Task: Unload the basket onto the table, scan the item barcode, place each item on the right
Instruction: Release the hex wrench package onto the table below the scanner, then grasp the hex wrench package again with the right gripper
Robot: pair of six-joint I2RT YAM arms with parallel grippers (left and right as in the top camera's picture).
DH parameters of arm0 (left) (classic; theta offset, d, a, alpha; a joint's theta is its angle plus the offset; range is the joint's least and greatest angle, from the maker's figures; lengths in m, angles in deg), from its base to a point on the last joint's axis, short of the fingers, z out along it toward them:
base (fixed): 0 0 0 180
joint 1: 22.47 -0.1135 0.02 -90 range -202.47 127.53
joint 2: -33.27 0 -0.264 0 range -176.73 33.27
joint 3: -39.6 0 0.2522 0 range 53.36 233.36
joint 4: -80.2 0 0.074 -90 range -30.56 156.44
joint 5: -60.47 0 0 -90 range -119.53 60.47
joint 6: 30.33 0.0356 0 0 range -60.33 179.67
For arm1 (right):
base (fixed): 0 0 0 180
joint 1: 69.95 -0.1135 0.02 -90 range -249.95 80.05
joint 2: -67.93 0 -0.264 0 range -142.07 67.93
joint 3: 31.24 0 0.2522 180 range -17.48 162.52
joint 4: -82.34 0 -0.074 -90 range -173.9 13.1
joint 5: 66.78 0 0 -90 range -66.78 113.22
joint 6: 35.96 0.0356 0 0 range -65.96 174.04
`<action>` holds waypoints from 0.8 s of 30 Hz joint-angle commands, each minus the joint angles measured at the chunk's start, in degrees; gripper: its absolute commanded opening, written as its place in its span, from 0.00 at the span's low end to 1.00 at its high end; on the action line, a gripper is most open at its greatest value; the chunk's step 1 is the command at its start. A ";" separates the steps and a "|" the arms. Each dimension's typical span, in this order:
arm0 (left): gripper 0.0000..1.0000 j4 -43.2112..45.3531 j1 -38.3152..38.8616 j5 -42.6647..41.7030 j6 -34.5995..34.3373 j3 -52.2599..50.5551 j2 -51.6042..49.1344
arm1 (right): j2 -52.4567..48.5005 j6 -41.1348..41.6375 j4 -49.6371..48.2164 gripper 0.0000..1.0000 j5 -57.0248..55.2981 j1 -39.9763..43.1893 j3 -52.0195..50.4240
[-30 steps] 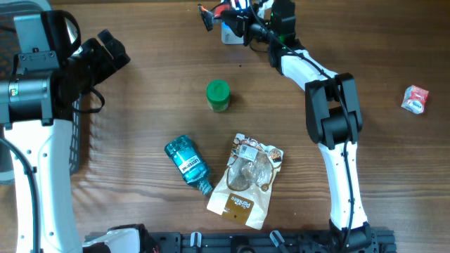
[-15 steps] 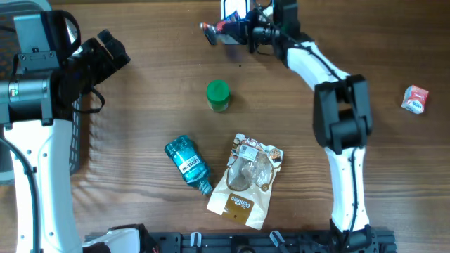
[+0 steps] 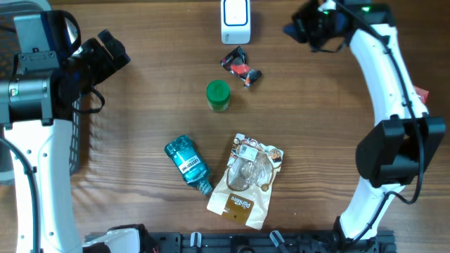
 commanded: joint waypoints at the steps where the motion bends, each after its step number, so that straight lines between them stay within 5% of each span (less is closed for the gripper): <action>1: 1.00 0.09 -0.31 0.57 0.74 0.28 -0.22 | -0.11 -9.81 3.30 0.72 -5.14 -2.64 -0.98; 3: 1.00 0.09 -0.31 0.57 0.74 0.28 -0.22 | -0.61 -14.91 1.79 1.00 -5.55 -5.90 -1.16; 11: 1.00 0.09 -0.31 0.57 0.74 0.28 -0.22 | -8.33 -46.10 1.64 1.00 -14.80 -11.74 -1.16; 24: 1.00 0.09 -0.31 0.57 0.74 0.28 -0.22 | -15.89 -70.23 -6.45 1.00 -14.93 -14.62 -1.16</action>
